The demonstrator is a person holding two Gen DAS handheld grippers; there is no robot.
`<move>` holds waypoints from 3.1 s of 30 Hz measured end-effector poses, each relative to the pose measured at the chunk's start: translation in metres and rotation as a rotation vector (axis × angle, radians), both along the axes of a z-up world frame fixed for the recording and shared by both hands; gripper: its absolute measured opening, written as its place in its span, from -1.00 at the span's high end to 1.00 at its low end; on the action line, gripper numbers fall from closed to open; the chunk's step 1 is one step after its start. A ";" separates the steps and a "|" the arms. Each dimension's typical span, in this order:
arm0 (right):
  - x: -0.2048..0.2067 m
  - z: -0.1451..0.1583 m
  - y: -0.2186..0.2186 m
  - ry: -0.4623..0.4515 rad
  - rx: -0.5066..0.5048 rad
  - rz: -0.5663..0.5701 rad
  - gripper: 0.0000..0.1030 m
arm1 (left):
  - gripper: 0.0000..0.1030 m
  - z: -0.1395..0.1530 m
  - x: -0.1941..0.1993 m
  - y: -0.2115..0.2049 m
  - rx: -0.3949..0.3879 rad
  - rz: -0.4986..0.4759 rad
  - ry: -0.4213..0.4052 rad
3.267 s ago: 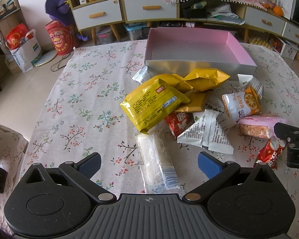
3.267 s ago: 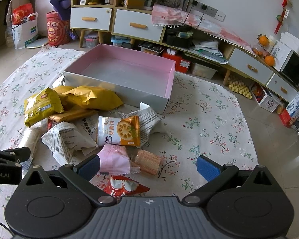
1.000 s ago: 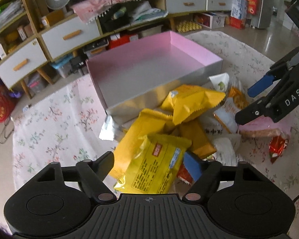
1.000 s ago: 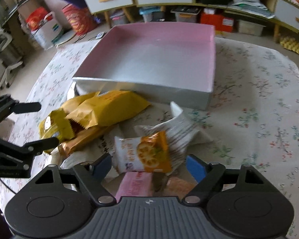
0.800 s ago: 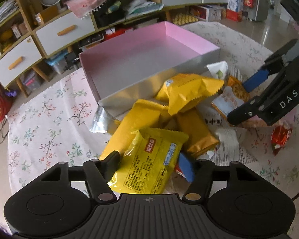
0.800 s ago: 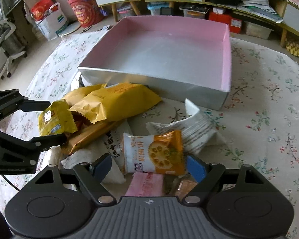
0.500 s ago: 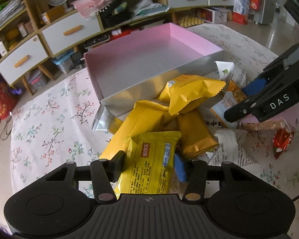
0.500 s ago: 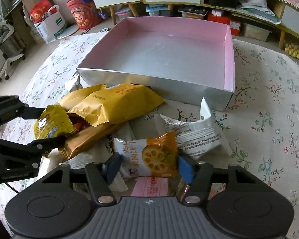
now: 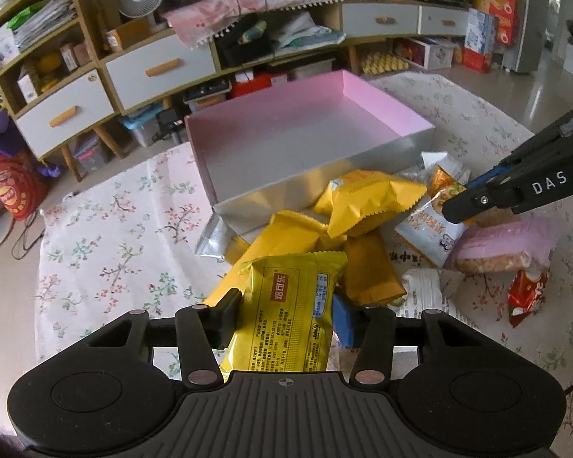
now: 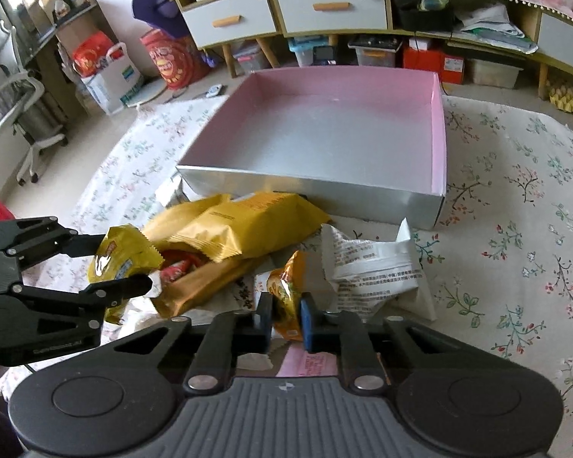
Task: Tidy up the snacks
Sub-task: 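Grasp the yellow packet with the left gripper while the right grasps the orange chip bag, then carry both snacks into the pink box and open both grippers, then move both open grippers back over the snack pile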
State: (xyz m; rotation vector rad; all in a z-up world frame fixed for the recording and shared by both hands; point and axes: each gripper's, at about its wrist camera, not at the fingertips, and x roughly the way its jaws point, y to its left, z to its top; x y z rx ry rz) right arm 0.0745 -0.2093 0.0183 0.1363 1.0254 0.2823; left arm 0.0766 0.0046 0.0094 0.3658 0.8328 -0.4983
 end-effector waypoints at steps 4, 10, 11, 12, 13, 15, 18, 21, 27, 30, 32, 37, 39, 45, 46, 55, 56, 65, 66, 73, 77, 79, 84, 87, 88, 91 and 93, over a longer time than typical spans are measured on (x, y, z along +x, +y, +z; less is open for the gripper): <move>-0.002 0.009 0.000 -0.031 0.004 -0.008 1.00 | 0.09 0.009 0.000 0.001 -0.011 0.030 -0.019; -0.002 0.025 -0.008 -0.082 0.010 -0.037 1.00 | 0.09 0.024 0.007 -0.005 -0.026 0.082 -0.057; -0.001 0.030 -0.010 -0.094 0.016 -0.046 1.00 | 0.09 0.026 0.010 -0.007 -0.028 0.093 -0.062; 0.000 0.034 -0.011 -0.106 0.021 -0.056 1.00 | 0.09 0.030 0.014 -0.009 -0.036 0.105 -0.066; 0.002 0.038 -0.013 -0.118 0.022 -0.068 1.00 | 0.09 0.033 0.018 -0.011 -0.043 0.112 -0.068; 0.009 0.044 -0.016 -0.139 0.012 -0.094 1.00 | 0.09 0.038 0.026 -0.017 -0.052 0.113 -0.074; 0.026 0.047 -0.020 -0.152 0.008 -0.121 1.00 | 0.09 0.042 0.041 -0.031 -0.021 0.102 -0.100; 0.042 0.046 -0.025 -0.163 -0.006 -0.138 1.00 | 0.09 0.040 0.061 -0.044 -0.001 0.096 -0.103; 0.077 0.035 -0.031 -0.164 -0.004 -0.149 1.00 | 0.09 0.031 0.094 -0.066 0.022 0.092 -0.125; 0.092 0.030 -0.035 -0.170 0.002 -0.151 1.00 | 0.09 0.022 0.110 -0.075 0.033 0.093 -0.127; 0.099 0.027 -0.037 -0.171 0.008 -0.152 1.00 | 0.09 0.016 0.119 -0.079 0.041 0.095 -0.128; 0.112 0.014 -0.041 -0.156 0.023 -0.155 1.00 | 0.09 0.001 0.142 -0.086 0.038 0.131 -0.105; 0.116 0.011 -0.041 -0.151 0.021 -0.156 1.00 | 0.09 -0.004 0.148 -0.086 0.036 0.151 -0.094; 0.125 0.008 -0.040 -0.139 0.017 -0.150 1.00 | 0.03 -0.014 0.160 -0.093 0.064 0.156 -0.087; 0.125 0.008 -0.040 -0.136 0.018 -0.151 1.00 | 0.02 -0.015 0.159 -0.094 0.066 0.149 -0.089; 0.117 0.017 -0.041 -0.133 -0.020 -0.167 0.49 | -0.56 -0.001 0.148 -0.090 0.058 0.164 -0.081; 0.115 0.019 -0.042 -0.134 -0.026 -0.167 0.38 | -0.60 0.001 0.146 -0.088 0.055 0.167 -0.080; 0.086 0.037 -0.041 -0.170 -0.077 -0.173 -0.36 | -0.80 0.018 0.116 -0.076 0.032 0.171 -0.047; 0.082 0.039 -0.041 -0.173 -0.085 -0.173 -0.39 | -0.81 0.020 0.112 -0.075 0.030 0.172 -0.048; 0.055 0.047 -0.035 -0.194 -0.102 -0.164 -0.58 | -0.90 0.027 0.083 -0.062 0.010 0.188 -0.037; 0.039 0.050 -0.031 -0.200 -0.111 -0.151 -0.60 | -0.94 0.029 0.063 -0.055 -0.002 0.195 -0.036; 0.030 0.051 -0.029 -0.201 -0.117 -0.147 -0.61 | -0.95 0.029 0.053 -0.051 -0.006 0.200 -0.033; 0.010 0.052 -0.024 -0.207 -0.116 -0.133 -0.61 | -0.95 0.029 0.030 -0.044 -0.011 0.202 -0.024; -0.002 0.052 -0.020 -0.218 -0.127 -0.124 -0.62 | -0.95 0.028 0.015 -0.040 -0.009 0.204 -0.018; -0.006 0.052 -0.018 -0.223 -0.133 -0.124 -0.62 | -0.95 0.027 0.010 -0.039 -0.008 0.204 -0.016; -0.019 0.049 -0.014 -0.236 -0.143 -0.113 -0.63 | -0.95 0.022 -0.006 -0.034 -0.013 0.209 -0.013; -0.027 0.046 -0.012 -0.245 -0.139 -0.102 -0.63 | -0.95 0.018 -0.013 -0.031 -0.014 0.213 -0.006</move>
